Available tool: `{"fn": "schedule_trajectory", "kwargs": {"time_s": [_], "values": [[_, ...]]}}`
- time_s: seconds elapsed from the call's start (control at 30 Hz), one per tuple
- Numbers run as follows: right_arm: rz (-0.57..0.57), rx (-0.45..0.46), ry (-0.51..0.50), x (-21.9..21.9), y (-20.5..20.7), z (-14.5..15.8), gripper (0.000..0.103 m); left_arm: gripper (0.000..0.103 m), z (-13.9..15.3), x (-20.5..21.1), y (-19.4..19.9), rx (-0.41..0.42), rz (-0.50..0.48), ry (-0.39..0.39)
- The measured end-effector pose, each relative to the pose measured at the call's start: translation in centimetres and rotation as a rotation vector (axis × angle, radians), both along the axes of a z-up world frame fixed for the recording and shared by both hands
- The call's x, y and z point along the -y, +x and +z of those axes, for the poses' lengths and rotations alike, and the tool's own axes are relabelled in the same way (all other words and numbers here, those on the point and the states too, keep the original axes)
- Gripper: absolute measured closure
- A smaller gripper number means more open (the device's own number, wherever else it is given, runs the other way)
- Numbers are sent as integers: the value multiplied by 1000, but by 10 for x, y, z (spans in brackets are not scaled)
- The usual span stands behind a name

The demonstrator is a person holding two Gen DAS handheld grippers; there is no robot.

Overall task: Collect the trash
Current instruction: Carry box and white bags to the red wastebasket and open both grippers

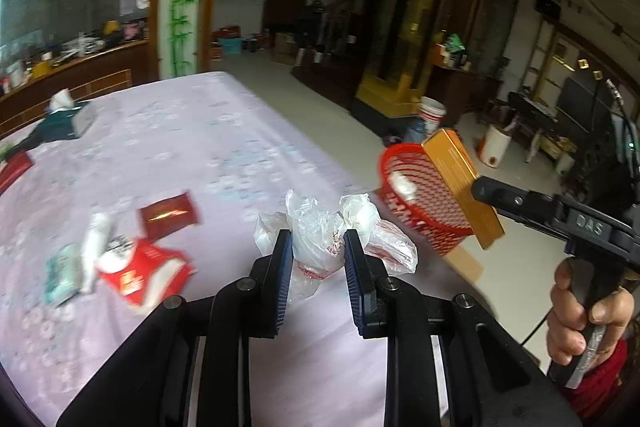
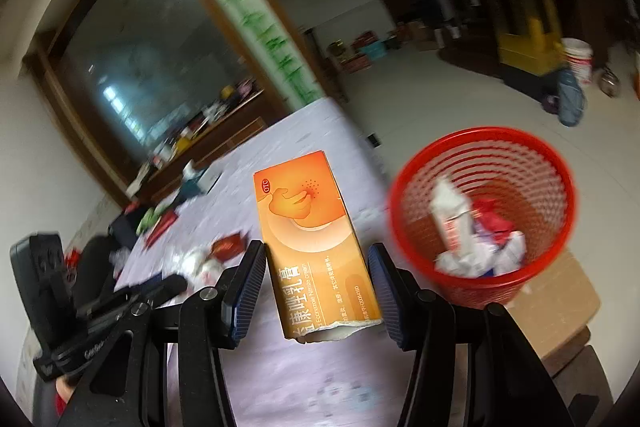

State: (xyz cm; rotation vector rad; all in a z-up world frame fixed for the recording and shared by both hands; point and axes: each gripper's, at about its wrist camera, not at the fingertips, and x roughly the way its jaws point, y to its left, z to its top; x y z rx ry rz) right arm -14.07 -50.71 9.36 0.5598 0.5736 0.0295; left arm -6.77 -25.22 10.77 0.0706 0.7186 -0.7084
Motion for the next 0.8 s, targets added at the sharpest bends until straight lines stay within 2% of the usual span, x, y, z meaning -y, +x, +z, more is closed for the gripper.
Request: {"fn": "schedule_trajectory", "kwargs": {"time_s": [0.2,0.4,0.57,0.6,0.63,0.7,0.8], "values": [[-130,-9,18,55,-7,5,46,79,2,63,1,-30,-76,-9],[-195,-34,29,94,2,2,46,78,0,123,14,-40,-108,-23],[-237,-66,31,119,18,-6,45,78,-14,167,31,-49,-114,-14],[-249,-76,25,124,23,-9,44,75,-16,172,34,-52,-118,-16],[-263,-80,14,128,26,-12,44,63,-20,179,37,-57,-124,-17],[-282,-111,-22,131,34,-18,39,48,-25,185,39,-63,-106,4],[-277,-101,-48,123,29,-17,39,48,-23,174,36,-68,-113,-9]]}}
